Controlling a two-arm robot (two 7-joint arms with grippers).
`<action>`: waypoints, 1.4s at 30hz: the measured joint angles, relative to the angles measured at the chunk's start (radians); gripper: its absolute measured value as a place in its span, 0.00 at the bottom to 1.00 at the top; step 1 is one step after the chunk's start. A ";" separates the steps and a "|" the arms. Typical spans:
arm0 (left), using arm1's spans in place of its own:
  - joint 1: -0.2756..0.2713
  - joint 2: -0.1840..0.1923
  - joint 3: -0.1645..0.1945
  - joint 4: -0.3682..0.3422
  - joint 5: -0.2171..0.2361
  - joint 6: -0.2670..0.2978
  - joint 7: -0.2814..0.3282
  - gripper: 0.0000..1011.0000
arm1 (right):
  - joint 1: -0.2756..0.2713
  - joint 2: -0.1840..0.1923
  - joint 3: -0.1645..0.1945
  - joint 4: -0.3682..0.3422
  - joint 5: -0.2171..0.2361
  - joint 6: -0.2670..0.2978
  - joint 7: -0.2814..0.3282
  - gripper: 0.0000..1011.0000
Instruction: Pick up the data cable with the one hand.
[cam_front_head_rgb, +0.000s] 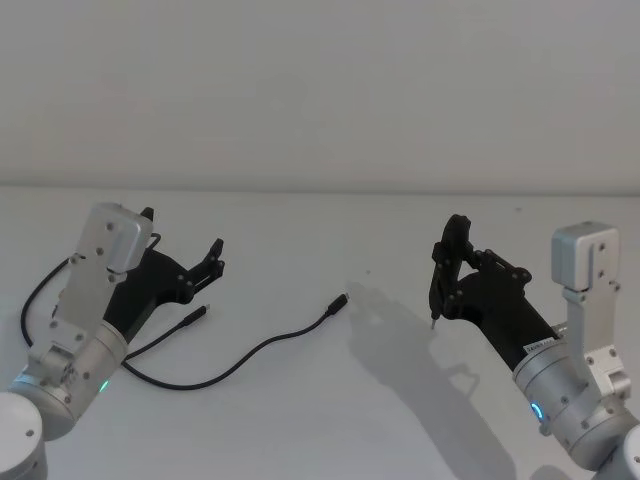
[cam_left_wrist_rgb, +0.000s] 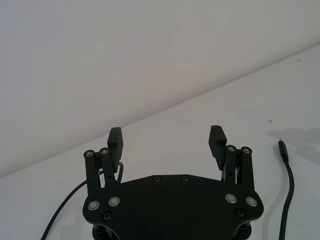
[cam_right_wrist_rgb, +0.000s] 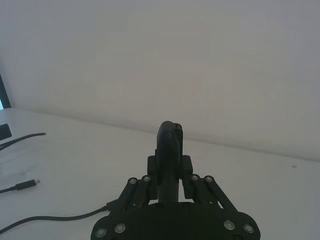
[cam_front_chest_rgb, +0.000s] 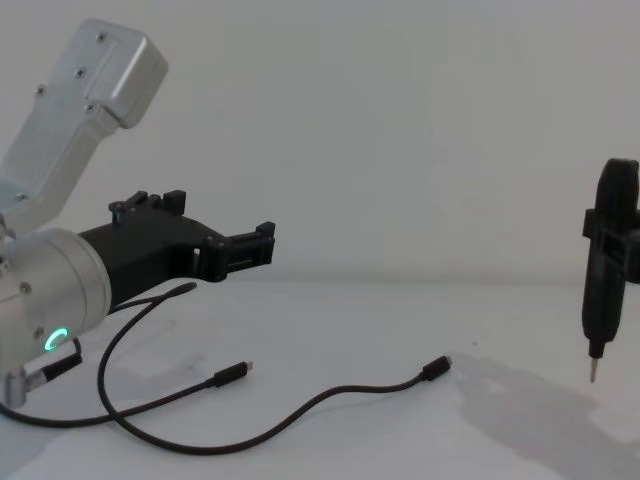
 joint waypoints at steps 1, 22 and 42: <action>0.000 0.000 0.000 0.000 0.000 0.000 0.000 0.99 | 0.000 0.000 0.000 0.000 0.000 0.000 0.000 0.27; 0.000 0.000 0.000 0.000 0.000 0.000 0.000 0.99 | 0.000 0.000 0.000 0.000 0.000 0.000 0.000 0.27; 0.000 0.000 0.000 0.000 0.000 0.000 0.000 0.99 | 0.000 0.000 0.000 0.000 0.000 0.000 0.000 0.27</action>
